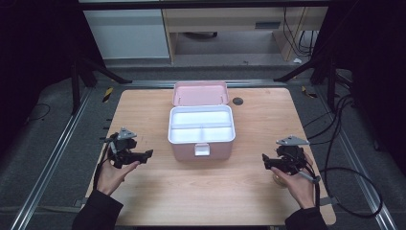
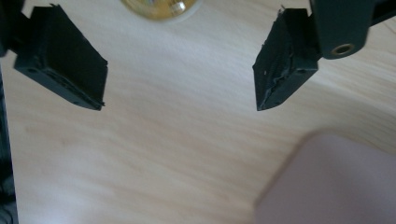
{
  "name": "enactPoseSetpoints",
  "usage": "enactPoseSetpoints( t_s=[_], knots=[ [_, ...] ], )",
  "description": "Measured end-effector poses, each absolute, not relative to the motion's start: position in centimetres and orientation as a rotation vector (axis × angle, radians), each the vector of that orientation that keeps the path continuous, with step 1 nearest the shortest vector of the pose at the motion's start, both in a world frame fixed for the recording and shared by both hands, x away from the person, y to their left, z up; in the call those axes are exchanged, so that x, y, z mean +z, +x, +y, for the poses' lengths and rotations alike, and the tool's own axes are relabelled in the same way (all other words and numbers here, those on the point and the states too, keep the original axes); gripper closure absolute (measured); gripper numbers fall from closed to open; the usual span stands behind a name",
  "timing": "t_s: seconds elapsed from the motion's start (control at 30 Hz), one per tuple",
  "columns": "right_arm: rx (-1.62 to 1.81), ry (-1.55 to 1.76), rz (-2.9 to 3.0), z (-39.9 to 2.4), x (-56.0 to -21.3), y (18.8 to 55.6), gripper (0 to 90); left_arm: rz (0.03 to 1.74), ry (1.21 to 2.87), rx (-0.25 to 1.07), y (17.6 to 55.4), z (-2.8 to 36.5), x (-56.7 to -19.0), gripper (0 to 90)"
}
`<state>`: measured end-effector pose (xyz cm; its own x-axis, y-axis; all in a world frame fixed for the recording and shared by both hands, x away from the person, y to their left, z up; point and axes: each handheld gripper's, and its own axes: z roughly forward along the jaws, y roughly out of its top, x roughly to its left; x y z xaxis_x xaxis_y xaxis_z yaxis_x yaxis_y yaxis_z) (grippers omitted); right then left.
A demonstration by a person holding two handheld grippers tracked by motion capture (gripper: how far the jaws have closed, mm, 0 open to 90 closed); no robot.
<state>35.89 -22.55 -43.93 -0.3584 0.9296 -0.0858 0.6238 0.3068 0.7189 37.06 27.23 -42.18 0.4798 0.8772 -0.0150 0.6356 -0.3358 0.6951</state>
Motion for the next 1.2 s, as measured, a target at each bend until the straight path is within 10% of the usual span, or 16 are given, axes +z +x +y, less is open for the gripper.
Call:
enactPoseSetpoints(
  t_s=[0.4,1.2],
  knots=[
    [1.101,1.188,2.084,-16.5,-39.0,39.2,29.6,1.143,2.015,0.491,39.3,23.9,-37.9,30.1],
    [1.106,1.156,2.231,-12.5,-40.6,41.9,63.3,1.107,2.081,0.390,43.0,20.6,-39.9,60.0]
  ],
)
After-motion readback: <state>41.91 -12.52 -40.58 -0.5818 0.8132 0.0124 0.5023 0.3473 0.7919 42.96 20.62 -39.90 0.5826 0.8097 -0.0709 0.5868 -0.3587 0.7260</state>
